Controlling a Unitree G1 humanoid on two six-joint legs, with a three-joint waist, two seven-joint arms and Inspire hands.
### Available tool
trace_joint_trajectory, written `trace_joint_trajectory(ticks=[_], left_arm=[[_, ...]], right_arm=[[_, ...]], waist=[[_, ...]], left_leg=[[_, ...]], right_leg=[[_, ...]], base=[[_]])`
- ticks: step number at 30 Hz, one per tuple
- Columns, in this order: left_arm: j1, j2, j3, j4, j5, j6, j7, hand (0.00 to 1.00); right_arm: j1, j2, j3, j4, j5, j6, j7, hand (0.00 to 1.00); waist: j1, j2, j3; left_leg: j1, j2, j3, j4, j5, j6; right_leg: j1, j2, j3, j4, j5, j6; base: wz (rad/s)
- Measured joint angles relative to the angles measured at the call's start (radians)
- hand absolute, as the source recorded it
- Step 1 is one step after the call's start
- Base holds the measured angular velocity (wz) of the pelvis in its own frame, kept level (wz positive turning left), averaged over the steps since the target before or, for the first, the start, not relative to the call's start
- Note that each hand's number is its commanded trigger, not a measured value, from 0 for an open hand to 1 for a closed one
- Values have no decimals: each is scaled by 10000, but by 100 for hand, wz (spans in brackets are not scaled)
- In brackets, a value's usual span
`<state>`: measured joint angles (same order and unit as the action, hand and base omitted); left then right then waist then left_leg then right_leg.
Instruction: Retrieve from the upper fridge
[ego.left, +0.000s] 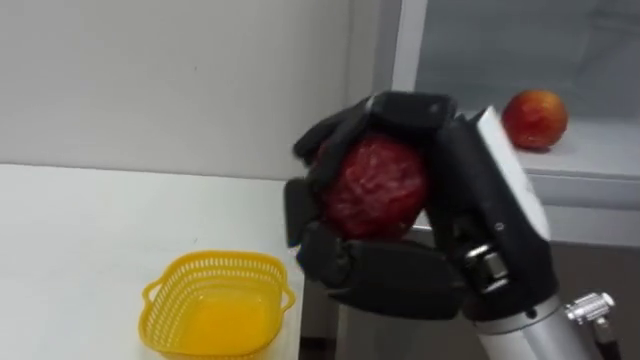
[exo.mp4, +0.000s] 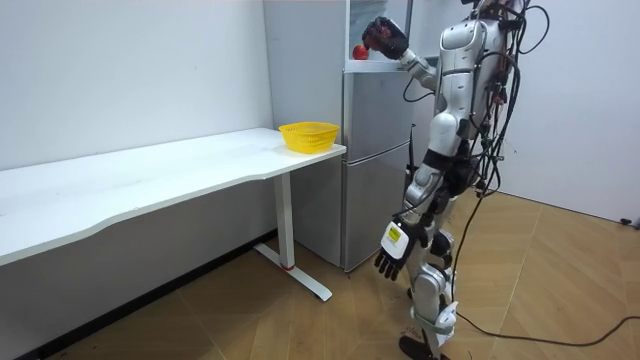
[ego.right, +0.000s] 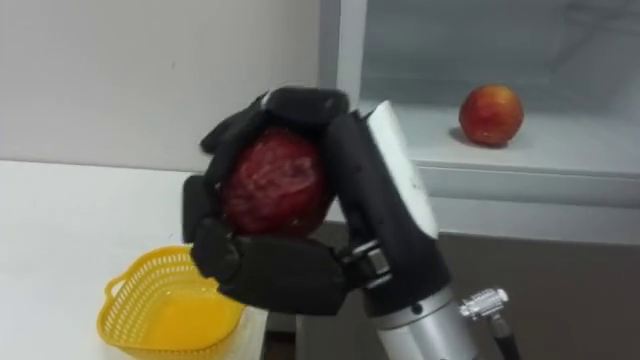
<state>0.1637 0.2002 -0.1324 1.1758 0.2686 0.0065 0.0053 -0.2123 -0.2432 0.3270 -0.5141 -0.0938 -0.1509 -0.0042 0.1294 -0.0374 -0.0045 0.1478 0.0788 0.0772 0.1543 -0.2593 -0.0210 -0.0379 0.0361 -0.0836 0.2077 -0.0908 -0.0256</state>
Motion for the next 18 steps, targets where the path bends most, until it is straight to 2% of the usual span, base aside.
trace_joint_trajectory(ticks=[1,3,5,8,12,13,15,16,18], left_arm=[[-7,24,-32,-7,5,7,-25,0],[-53,147,-76,-18,67,16,-170,0],[-72,179,-59,-16,81,16,-189,0],[-196,180,90,8,95,39,-339,0],[-211,169,119,-4,100,104,-396,0],[-209,169,136,-13,113,104,-406,0],[-227,210,271,-119,184,104,-443,0],[-211,221,334,-168,184,105,-461,0],[-145,264,418,-261,188,149,-585,0]], right_arm=[[-4,-2,68,16,-95,10,95,100],[-69,7,270,67,-435,16,456,100],[-206,11,448,125,-597,19,718,100],[-624,39,785,425,-1080,74,1082,100],[-1032,68,950,872,-1474,212,1386,100],[-1089,70,947,967,-1568,216,1387,100],[-1383,54,907,1165,-1955,262,1387,100],[-1465,50,908,1194,-2011,294,1387,100],[-1762,52,852,1455,-2247,367,1375,100]], waist=[[62,-19,12],[227,-227,61],[442,-338,77],[716,-361,81],[962,-370,98],[970,-384,100],[1009,-527,168],[1014,-567,176],[1019,-702,149]], left_leg=[[-9,0,-20,9,0,1],[-66,1,-141,61,0,1],[-74,-2,-143,59,0,1],[-96,-3,-168,55,-1,2],[-147,3,-414,68,-1,0],[-166,0,-475,75,0,-1],[-328,-17,-635,100,5,-10],[-358,-19,-664,103,7,-14],[-410,-24,-830,119,7,-17]], right_leg=[[0,-2,-6,-7,0,0],[3,-15,-50,-24,-1,1],[-7,-14,-32,-38,0,1],[-6,-20,-59,-46,0,1],[27,-49,-275,-40,2,-4],[31,-61,-327,-37,1,-4],[7,-124,-563,-33,-5,-12],[-5,-127,-580,-34,-6,-13],[12,-144,-706,-46,-8,-14]], base=[[5],[8],[0],[4],[13],[21],[25],[17],[19]])
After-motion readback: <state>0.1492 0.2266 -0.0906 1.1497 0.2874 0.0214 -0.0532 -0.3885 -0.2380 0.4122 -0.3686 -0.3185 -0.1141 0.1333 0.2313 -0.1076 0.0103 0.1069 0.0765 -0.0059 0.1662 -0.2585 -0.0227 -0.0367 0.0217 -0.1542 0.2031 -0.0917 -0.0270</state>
